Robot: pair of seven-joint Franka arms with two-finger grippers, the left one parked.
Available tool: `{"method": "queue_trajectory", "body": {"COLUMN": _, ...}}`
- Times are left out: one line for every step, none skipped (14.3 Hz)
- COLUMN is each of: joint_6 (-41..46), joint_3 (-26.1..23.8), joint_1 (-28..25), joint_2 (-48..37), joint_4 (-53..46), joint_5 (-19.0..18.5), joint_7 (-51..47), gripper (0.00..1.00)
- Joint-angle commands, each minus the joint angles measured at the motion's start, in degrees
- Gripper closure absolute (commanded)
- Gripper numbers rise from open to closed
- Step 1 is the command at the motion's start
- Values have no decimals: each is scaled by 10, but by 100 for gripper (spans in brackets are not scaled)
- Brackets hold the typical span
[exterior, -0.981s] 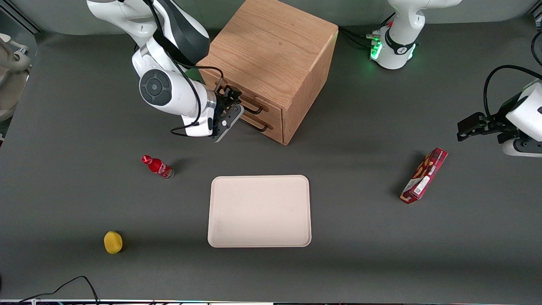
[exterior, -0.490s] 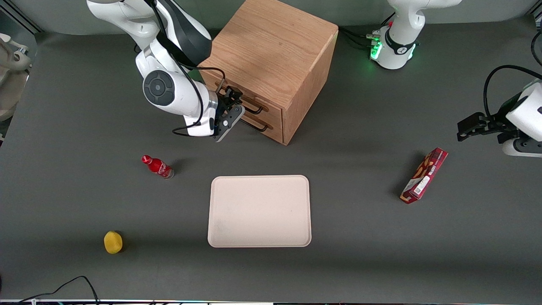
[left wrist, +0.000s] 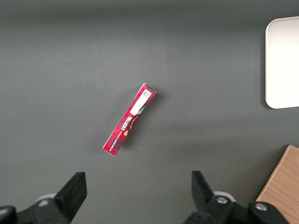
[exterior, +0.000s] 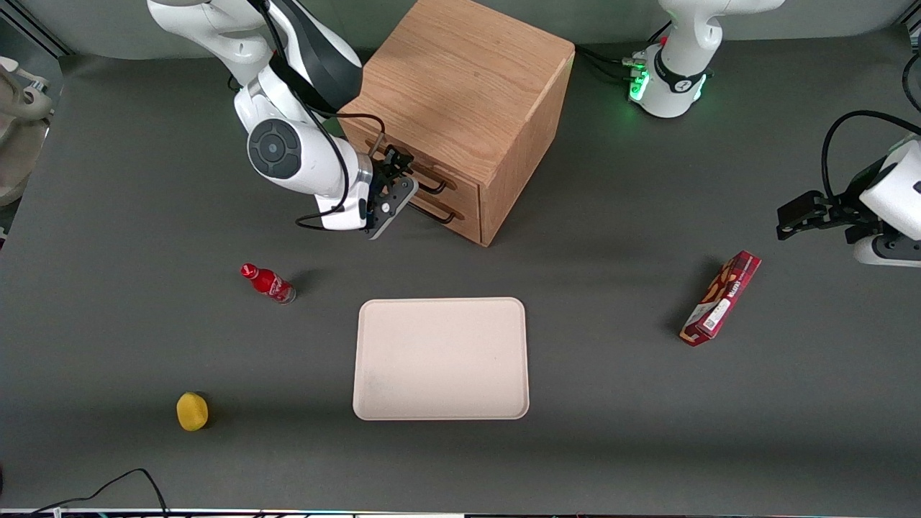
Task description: Open upper drawer
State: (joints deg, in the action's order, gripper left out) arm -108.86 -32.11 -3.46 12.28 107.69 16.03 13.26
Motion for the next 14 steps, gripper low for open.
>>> {"method": "queue_trajectory", "body": {"joint_6": -30, "joint_3": -1, "joint_1": 0, "joint_2": -17, "joint_4": 30, "joint_5": 16, "joint_7": 14, "gripper": 0}}
{"method": "queue_trajectory", "body": {"joint_6": -34, "joint_3": 0, "joint_1": 0, "joint_2": -16, "joint_4": 30, "joint_5": 16, "joint_7": 15, "gripper": 0}}
{"method": "queue_trajectory", "body": {"joint_6": -34, "joint_3": 0, "joint_1": 0, "joint_2": -16, "joint_4": 30, "joint_5": 16, "joint_7": 15, "gripper": 0}}
{"method": "queue_trajectory", "body": {"joint_6": -34, "joint_3": 0, "joint_1": 0, "joint_2": -16, "joint_4": 31, "joint_5": 15, "joint_7": 16, "gripper": 0}}
{"method": "queue_trajectory", "body": {"joint_6": -34, "joint_3": 0, "joint_1": -1, "joint_2": -16, "joint_4": 30, "joint_5": 15, "joint_7": 16, "gripper": 0}}
{"method": "queue_trajectory", "body": {"joint_6": -35, "joint_3": 0, "joint_1": 0, "joint_2": -16, "joint_4": 30, "joint_5": 13, "joint_7": 17, "gripper": 0}}
{"method": "queue_trajectory", "body": {"joint_6": -35, "joint_3": 0, "joint_1": 0, "joint_2": -16, "joint_4": 30, "joint_5": 8, "joint_7": 18, "gripper": 0}}
{"method": "queue_trajectory", "body": {"joint_6": -35, "joint_3": 0, "joint_1": 0, "joint_2": -16, "joint_4": 30, "joint_5": 5, "joint_7": 19, "gripper": 0}}
{"method": "queue_trajectory", "body": {"joint_6": -35, "joint_3": 1, "joint_1": 0, "joint_2": -16, "joint_4": 30, "joint_5": -3, "joint_7": 21, "gripper": 0}}
{"method": "queue_trajectory", "body": {"joint_6": -35, "joint_3": 0, "joint_1": 2, "joint_2": -16, "joint_4": 29, "joint_5": -14, "joint_7": 21, "gripper": 0}}
{"method": "queue_trajectory", "body": {"joint_6": -34, "joint_3": 1, "joint_1": 4, "joint_2": -16, "joint_4": 29, "joint_5": -18, "joint_7": 23, "gripper": 0}}
{"method": "queue_trajectory", "body": {"joint_6": -34, "joint_3": 1, "joint_1": 5, "joint_2": -15, "joint_4": 29, "joint_5": -19, "joint_7": 26, "gripper": 0}}
{"method": "queue_trajectory", "body": {"joint_6": -34, "joint_3": 2, "joint_1": 5, "joint_2": -14, "joint_4": 28, "joint_5": -19, "joint_7": 26, "gripper": 0}}
{"method": "queue_trajectory", "body": {"joint_6": -34, "joint_3": 3, "joint_1": 5, "joint_2": -13, "joint_4": 27, "joint_5": -21, "joint_7": 26, "gripper": 0}}
